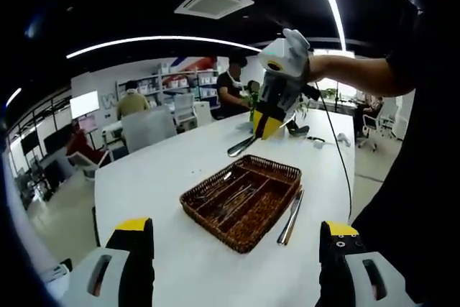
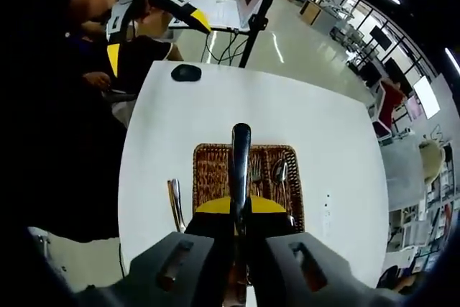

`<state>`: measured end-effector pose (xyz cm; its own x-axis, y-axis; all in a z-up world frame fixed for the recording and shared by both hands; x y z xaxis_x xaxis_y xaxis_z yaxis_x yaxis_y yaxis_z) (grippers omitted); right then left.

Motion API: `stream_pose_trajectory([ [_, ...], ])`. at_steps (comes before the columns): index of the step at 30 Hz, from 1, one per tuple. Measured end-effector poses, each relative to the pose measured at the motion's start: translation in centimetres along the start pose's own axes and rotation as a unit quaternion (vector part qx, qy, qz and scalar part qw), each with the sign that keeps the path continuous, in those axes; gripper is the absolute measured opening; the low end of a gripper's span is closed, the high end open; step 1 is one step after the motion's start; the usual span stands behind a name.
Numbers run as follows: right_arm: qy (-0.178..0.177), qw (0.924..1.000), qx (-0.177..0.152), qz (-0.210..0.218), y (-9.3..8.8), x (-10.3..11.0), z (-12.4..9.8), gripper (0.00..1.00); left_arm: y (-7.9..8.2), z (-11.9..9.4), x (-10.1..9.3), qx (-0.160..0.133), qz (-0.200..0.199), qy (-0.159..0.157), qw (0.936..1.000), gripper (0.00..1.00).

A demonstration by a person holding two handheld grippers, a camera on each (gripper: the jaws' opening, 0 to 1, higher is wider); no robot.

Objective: Arrange the knives, forks, and spoons in their matching storage slots by inserting each utensil handle-first until every utensil is classified and aligned in the correct compartment

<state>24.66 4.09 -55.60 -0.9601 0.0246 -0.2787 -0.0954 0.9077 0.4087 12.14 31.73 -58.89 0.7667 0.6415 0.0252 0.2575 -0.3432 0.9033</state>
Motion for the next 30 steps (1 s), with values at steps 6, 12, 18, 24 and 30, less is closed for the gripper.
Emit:
stream_pose_trajectory([
  [6,0.011,0.9999,0.011,0.003,-0.3,0.3,1.5,0.01,-0.4,-0.3,0.4,0.001,-0.001,0.003,1.0000,1.00],
  [12,0.019,0.9997,0.012,0.009,-0.7,0.4,2.9,0.01,-0.7,-0.4,0.7,0.001,-0.002,0.006,1.0000,1.00],
  [18,0.029,0.9993,0.019,0.012,-1.5,0.3,4.4,0.01,-1.1,-0.2,0.8,0.004,-0.005,0.007,1.0000,1.00],
  [24,0.034,0.9990,0.020,0.020,-2.0,0.3,5.7,0.01,-1.2,-0.1,0.9,0.005,-0.007,0.011,0.9999,1.00],
  [30,0.040,0.9987,0.022,0.023,-2.6,0.4,6.9,0.01,-1.2,-0.1,1.0,0.009,-0.009,0.014,0.9998,1.00],
])
Point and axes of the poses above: the point that each gripper's makers call its tool centre point, and the gripper's own axes: z roughly forward along the fingers, x roughly to its left, y roughly out of its top, the point moved 10 cm from there along -z, roughly backward along the fingers, and after that the axes turned 2 degrees about -z, right-handed, at the moved point
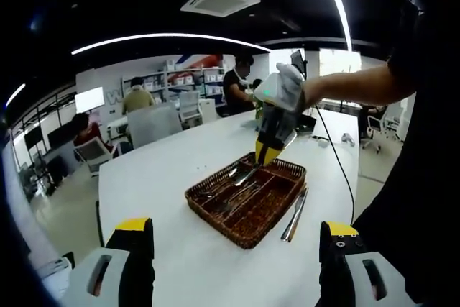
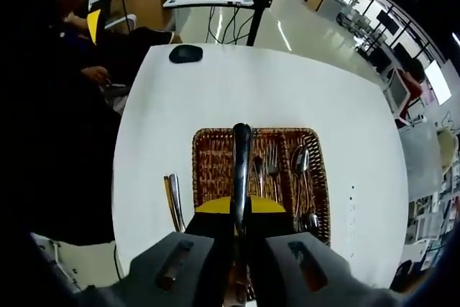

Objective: Arrange the knives, forks, and spoons in their matching storage slots by inserting each utensil handle-first until every utensil is classified and aligned in the correct compartment

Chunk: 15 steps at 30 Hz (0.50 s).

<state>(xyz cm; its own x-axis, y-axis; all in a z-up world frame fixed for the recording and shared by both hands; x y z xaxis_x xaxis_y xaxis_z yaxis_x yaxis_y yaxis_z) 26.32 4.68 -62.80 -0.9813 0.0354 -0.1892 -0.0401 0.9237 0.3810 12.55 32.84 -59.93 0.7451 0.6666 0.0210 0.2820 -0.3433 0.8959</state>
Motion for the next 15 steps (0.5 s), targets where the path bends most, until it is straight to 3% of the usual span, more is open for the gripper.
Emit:
stream_pose_trajectory([
  [15,0.009,0.9999,0.004,-0.002,-0.7,0.4,3.4,0.02,0.2,-0.5,0.5,0.006,0.002,0.010,0.9999,0.97],
])
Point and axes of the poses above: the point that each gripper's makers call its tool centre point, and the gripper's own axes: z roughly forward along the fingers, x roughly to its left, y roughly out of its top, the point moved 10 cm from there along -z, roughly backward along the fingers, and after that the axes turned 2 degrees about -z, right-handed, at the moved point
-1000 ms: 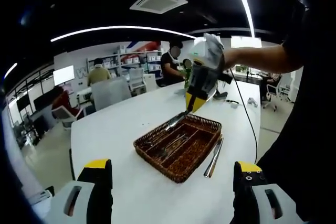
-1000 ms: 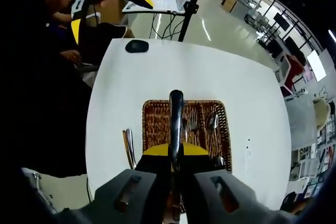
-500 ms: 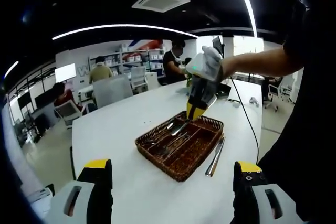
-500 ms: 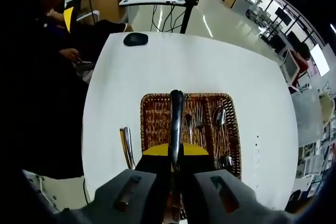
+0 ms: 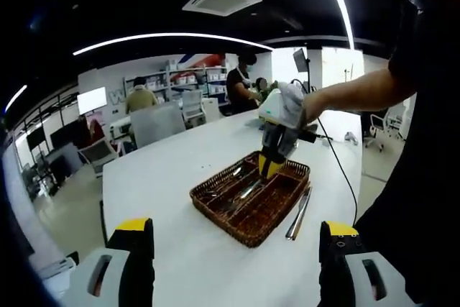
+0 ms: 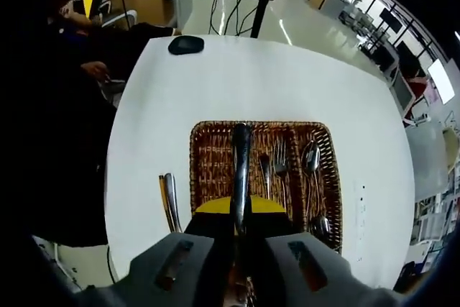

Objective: Arrange the knives, forks, and spoons in their matching storage slots by inserting each utensil handle-first until every utensil is classified and aligned in the correct compartment

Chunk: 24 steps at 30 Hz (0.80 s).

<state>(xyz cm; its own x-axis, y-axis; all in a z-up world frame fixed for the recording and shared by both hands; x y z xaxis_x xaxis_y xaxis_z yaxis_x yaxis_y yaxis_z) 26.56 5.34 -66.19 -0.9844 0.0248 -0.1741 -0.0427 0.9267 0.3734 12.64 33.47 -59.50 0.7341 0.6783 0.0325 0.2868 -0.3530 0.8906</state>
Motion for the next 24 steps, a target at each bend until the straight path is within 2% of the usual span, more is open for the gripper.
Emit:
stream_pose_trajectory([
  [13,0.004,1.0000,0.004,-0.005,-0.5,0.1,2.8,0.02,-0.4,-0.4,0.2,0.007,-0.006,-0.002,1.0000,1.00],
  [24,0.002,1.0000,0.003,-0.008,-1.5,0.0,4.9,0.02,0.2,-0.6,0.3,-0.003,0.001,0.006,1.0000,1.00],
])
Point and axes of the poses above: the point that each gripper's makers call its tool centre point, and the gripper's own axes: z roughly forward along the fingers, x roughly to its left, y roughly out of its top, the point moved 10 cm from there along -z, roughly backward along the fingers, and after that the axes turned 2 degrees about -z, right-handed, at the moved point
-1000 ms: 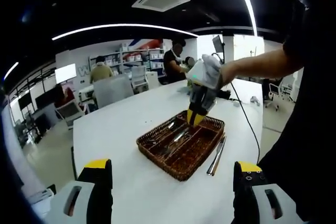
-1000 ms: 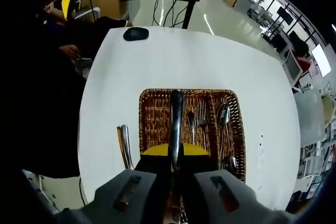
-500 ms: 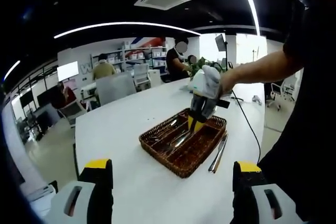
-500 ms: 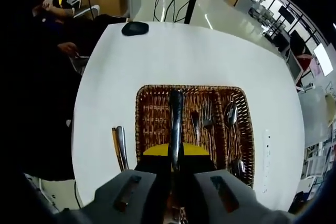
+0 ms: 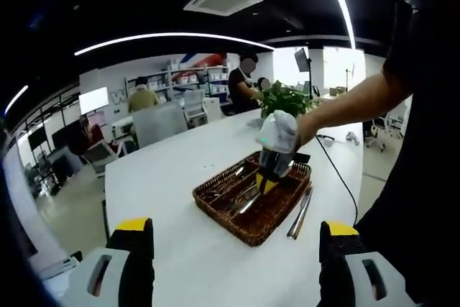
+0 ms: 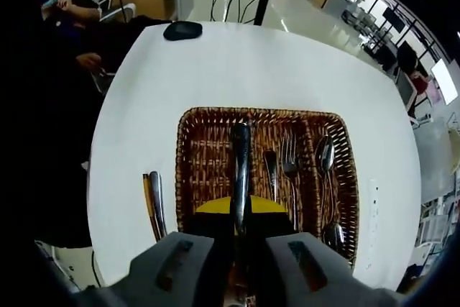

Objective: Arrange the knives, forks, and spoons in their matching storage slots by inserting each utensil handle-first until every utensil is classified and aligned in the correct compartment

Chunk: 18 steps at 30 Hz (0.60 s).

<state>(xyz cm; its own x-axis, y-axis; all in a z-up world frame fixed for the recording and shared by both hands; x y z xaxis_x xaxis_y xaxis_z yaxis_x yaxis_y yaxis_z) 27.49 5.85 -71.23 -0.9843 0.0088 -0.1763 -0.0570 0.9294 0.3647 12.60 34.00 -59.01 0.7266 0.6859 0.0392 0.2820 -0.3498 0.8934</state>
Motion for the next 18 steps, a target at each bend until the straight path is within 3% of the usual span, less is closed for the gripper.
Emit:
stream_pose_trajectory([
  [18,0.000,1.0000,-0.001,-0.002,-1.5,0.4,2.9,0.02,0.2,-0.1,0.0,0.007,-0.004,0.010,0.9999,1.00],
])
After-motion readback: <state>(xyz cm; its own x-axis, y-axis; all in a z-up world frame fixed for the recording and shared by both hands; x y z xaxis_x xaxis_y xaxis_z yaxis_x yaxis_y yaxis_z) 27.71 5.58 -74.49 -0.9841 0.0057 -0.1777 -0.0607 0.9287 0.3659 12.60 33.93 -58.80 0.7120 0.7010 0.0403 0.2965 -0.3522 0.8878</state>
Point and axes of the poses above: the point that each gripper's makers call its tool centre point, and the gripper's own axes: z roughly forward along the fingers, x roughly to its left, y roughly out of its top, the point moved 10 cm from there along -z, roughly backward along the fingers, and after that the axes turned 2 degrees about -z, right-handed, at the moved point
